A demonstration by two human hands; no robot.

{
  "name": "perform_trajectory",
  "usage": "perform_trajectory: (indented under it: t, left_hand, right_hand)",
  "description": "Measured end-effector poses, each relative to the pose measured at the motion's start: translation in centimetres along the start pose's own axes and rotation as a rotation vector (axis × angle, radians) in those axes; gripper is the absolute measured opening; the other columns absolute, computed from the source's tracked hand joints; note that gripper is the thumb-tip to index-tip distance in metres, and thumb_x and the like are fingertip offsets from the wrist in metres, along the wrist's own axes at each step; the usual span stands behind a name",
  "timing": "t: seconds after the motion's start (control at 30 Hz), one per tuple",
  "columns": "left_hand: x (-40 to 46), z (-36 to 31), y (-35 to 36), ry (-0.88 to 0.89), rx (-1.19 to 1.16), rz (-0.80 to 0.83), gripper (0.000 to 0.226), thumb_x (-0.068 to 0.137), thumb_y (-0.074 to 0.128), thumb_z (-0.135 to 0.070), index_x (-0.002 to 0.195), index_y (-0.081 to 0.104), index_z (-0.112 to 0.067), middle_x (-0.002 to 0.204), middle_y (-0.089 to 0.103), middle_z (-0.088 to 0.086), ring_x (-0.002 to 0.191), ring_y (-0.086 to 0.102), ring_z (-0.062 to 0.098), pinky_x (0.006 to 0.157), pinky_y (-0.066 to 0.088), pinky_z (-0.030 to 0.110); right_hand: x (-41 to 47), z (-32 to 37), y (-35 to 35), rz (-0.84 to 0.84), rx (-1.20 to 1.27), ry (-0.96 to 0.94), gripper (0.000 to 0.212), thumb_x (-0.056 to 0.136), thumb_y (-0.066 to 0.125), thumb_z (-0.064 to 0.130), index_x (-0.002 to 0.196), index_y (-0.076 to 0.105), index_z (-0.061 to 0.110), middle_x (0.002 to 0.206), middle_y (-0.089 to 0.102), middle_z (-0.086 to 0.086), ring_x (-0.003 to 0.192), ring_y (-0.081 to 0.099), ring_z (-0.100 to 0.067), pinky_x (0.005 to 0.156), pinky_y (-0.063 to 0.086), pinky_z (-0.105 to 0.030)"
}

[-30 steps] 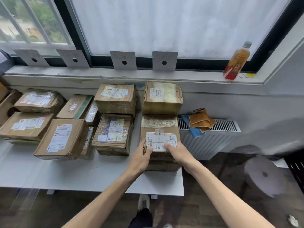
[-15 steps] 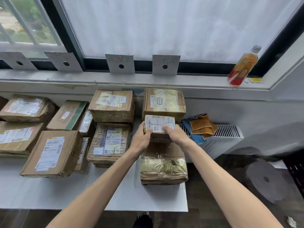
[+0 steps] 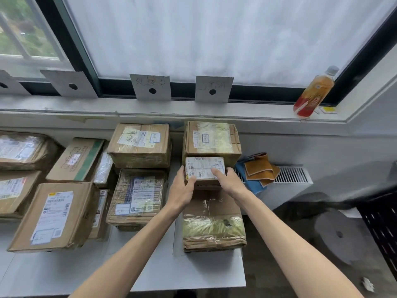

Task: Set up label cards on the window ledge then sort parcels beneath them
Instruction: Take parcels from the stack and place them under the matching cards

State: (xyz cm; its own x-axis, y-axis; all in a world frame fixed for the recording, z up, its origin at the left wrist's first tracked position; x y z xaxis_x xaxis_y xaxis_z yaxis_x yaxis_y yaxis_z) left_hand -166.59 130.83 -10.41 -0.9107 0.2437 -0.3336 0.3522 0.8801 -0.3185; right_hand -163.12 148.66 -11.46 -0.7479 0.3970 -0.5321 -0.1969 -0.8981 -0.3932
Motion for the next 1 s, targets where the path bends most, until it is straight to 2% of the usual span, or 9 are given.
perform_trajectory:
  t: [0.07,0.13,0.2,0.27,0.4,0.53,0.67,0.77,1.0]
  left_hand:
    - [-1.0,0.0,-0.2,-0.007,0.002,-0.029,0.062,0.103,0.048,-0.033,0.157,0.021,-0.016,0.160,0.030,0.001,0.146,0.029,0.016,0.118,0.022,0.032]
    - [-2.2,-0.2,-0.3,0.001,0.012,-0.049,0.061,0.103,0.049,-0.030,0.156,0.022,-0.015,0.159,0.031,0.000,0.145,0.030,0.015,0.119,0.022,0.031]
    - [-3.8,-0.4,-0.2,0.041,0.028,-0.062,0.054,0.103,0.049,-0.023,0.153,0.030,-0.014,0.146,0.038,-0.010,0.132,0.036,0.007,0.106,0.025,0.019]
    - [-5.5,0.0,-0.1,0.049,0.050,-0.060,0.053,0.103,0.048,-0.021,0.152,0.031,-0.014,0.133,0.037,-0.014,0.124,0.034,0.002,0.100,0.024,0.016]
    - [-9.8,2.0,-0.8,0.027,0.126,-0.044,0.066,0.102,0.050,-0.034,0.158,0.017,-0.020,0.163,0.020,-0.002,0.148,0.021,0.015,0.122,0.019,0.037]
    - [-13.7,4.0,-2.6,0.042,0.230,-0.068,0.067,0.101,0.051,-0.031,0.158,0.018,-0.018,0.163,0.022,0.000,0.149,0.020,0.015,0.122,0.018,0.036]
    - [-16.9,6.2,-5.3,0.028,0.283,-0.106,0.067,0.100,0.054,-0.028,0.157,0.021,-0.019,0.162,0.024,-0.001,0.149,0.021,0.014,0.118,0.016,0.029]
    - [-19.2,7.4,-8.1,0.035,0.297,-0.152,0.066,0.100,0.055,-0.028,0.157,0.021,-0.021,0.162,0.026,-0.002,0.149,0.023,0.016,0.121,0.017,0.036]
    - [-24.4,10.5,-16.7,0.015,0.281,-0.253,0.067,0.100,0.054,-0.031,0.157,0.021,-0.022,0.161,0.027,-0.001,0.147,0.026,0.016,0.117,0.020,0.030]
  right_hand:
    - [-1.1,-0.1,-0.7,-0.002,-0.029,-0.019,0.067,0.092,0.058,0.059,0.141,0.044,0.015,0.134,0.059,0.002,0.119,0.058,-0.019,0.100,0.047,-0.038]
    - [-2.1,-0.3,-1.2,0.011,-0.044,-0.041,0.077,0.088,0.057,0.064,0.146,0.040,0.015,0.140,0.057,0.000,0.123,0.056,-0.020,0.103,0.046,-0.040]
    - [-3.4,-0.8,-1.8,0.022,-0.064,-0.049,0.079,0.087,0.057,0.065,0.147,0.039,0.015,0.142,0.055,0.000,0.122,0.055,-0.018,0.103,0.045,-0.038]
    - [-4.8,-1.8,-2.2,0.037,-0.087,-0.053,0.069,0.094,0.058,0.054,0.146,0.038,0.013,0.143,0.053,-0.001,0.123,0.052,-0.019,0.099,0.042,-0.033]
    - [-7.5,-4.4,-1.8,0.099,-0.142,-0.070,0.082,0.092,0.065,0.051,0.154,0.027,0.013,0.155,0.041,-0.006,0.138,0.044,-0.026,0.111,0.039,-0.039]
    - [-10.4,-5.5,-0.1,0.164,-0.192,-0.098,0.090,0.095,0.062,0.047,0.158,0.012,0.008,0.162,0.027,-0.011,0.146,0.032,-0.029,0.114,0.031,-0.040]
    - [-13.3,-5.6,2.3,0.213,-0.263,-0.144,0.082,0.096,0.061,0.043,0.156,0.018,0.009,0.161,0.031,-0.010,0.146,0.032,-0.029,0.115,0.029,-0.038]
    - [-15.3,-5.0,5.1,0.263,-0.322,-0.194,0.082,0.095,0.061,0.045,0.156,0.019,0.008,0.161,0.030,-0.011,0.146,0.032,-0.028,0.115,0.029,-0.036]
    - [-21.1,-1.5,13.6,0.340,-0.448,-0.300,0.078,0.093,0.063,0.046,0.152,0.028,0.009,0.154,0.042,-0.008,0.139,0.043,-0.026,0.108,0.033,-0.027]
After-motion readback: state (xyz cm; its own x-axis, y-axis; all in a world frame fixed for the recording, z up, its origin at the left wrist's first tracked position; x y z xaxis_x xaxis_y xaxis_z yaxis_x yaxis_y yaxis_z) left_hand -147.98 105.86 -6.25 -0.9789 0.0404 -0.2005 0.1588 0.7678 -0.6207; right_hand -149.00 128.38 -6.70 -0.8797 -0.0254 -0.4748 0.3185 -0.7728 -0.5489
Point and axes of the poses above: each hand's wrist, its own x-axis towards the middle knuckle, its own y-axis out of the palm, z = x × y, the point moved 7 cm from there along x, towards the middle knuckle
